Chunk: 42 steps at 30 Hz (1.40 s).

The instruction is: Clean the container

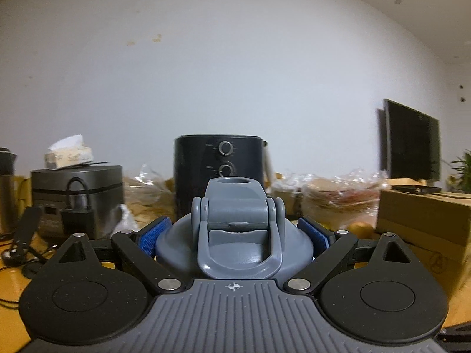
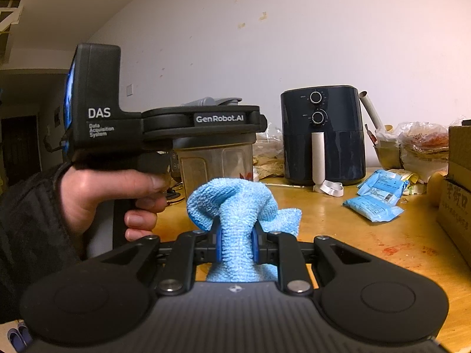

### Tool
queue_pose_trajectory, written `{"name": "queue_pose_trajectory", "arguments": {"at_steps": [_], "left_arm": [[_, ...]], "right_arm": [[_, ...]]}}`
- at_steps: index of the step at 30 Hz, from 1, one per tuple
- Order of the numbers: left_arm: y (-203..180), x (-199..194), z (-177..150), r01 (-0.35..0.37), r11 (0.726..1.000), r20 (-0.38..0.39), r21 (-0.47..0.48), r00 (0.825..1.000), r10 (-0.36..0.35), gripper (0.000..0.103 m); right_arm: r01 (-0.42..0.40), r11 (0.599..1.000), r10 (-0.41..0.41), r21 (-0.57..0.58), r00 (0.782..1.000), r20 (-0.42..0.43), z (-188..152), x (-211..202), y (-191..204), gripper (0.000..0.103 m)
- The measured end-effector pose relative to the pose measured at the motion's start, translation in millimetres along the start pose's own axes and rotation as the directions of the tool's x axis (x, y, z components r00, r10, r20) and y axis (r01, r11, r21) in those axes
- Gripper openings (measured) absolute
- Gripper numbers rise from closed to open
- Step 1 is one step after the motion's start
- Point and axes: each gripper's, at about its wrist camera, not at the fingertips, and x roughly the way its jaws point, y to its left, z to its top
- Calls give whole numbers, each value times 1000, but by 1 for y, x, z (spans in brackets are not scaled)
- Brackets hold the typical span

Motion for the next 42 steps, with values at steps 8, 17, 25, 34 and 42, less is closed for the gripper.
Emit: {"name": "queue_pose_trajectory", "arguments": {"at_steps": [8, 17, 25, 34, 42], "left_arm": [[21, 8, 0, 172, 985, -21, -2, 985, -172, 94], [41, 17, 0, 371, 929, -39, 8, 928, -370, 94], [60, 24, -1, 522, 852, -38, 20, 852, -521, 94], [74, 31, -4, 638, 769, -35, 27, 770, -637, 94], [77, 40, -5, 702, 712, -45, 37, 713, -700, 94]], "right_arm": [[-1, 1000, 1, 7, 1000, 2, 0, 0, 0, 17], [-1, 1000, 1, 13, 1000, 9, 0, -2, -2, 17], [-7, 1000, 7, 15, 1000, 12, 1, -2, -1, 17], [-13, 1000, 13, 14, 1000, 7, 1, -1, -1, 17], [-17, 1000, 17, 5, 1000, 8, 2, 0, 3, 17]]}}
